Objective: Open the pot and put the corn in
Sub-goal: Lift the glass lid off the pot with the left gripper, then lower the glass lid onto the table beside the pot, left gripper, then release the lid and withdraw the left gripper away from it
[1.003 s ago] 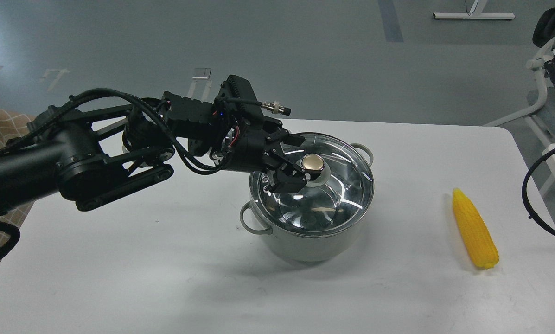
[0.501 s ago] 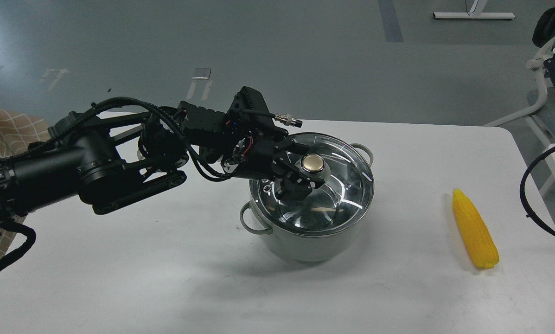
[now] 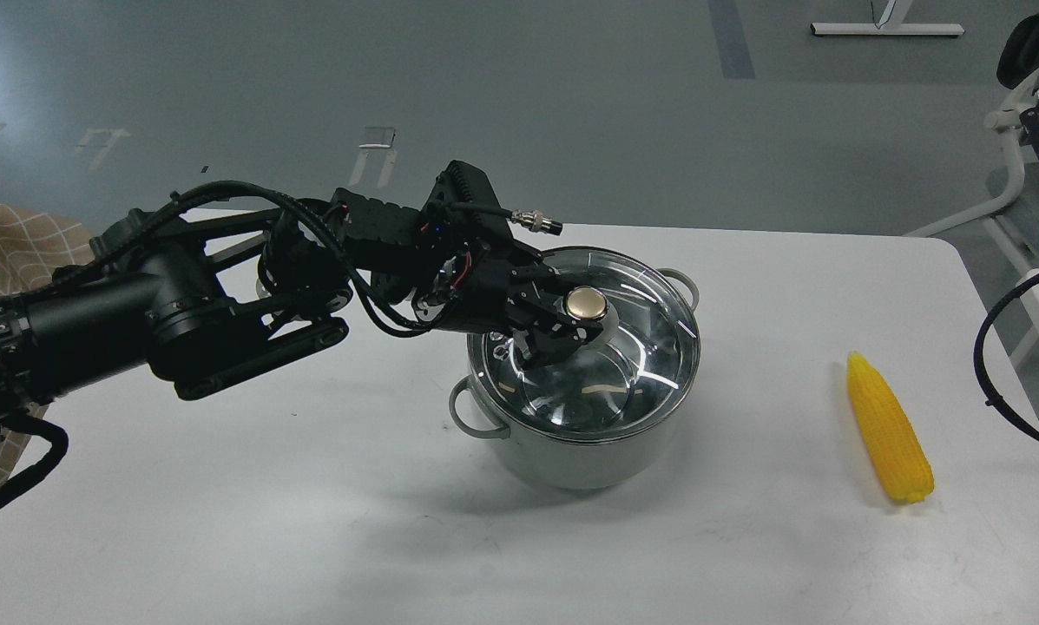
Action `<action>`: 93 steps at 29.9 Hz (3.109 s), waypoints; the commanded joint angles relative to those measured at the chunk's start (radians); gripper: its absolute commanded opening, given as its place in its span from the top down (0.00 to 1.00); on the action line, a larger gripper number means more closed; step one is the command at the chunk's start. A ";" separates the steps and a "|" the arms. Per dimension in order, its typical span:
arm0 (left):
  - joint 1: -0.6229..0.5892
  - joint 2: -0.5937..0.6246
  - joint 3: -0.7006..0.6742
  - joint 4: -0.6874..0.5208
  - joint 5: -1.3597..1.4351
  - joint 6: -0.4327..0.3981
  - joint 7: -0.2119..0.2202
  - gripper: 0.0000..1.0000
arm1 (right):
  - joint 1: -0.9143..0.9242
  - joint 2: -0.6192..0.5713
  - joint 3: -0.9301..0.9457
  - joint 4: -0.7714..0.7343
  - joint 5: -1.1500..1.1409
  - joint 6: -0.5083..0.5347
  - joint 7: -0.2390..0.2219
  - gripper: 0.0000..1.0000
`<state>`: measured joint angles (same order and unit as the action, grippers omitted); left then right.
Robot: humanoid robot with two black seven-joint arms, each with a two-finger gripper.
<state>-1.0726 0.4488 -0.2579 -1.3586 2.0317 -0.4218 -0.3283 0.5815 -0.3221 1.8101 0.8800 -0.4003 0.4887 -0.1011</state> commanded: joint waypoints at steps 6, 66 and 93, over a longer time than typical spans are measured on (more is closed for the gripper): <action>-0.013 0.016 -0.012 -0.026 -0.004 -0.002 -0.005 0.64 | -0.002 0.000 0.000 -0.004 0.000 0.000 0.000 0.00; 0.454 0.577 -0.020 0.250 -0.278 0.288 -0.066 0.52 | -0.049 0.002 -0.014 -0.004 -0.002 0.000 -0.002 0.00; 0.356 0.581 -0.194 0.245 -0.681 0.302 -0.084 0.03 | -0.075 -0.093 -0.058 0.030 -0.046 0.000 -0.002 0.00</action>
<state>-0.6601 1.0319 -0.3719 -1.1137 1.5566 -0.1125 -0.4070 0.5120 -0.3481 1.7792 0.8890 -0.4201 0.4887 -0.1028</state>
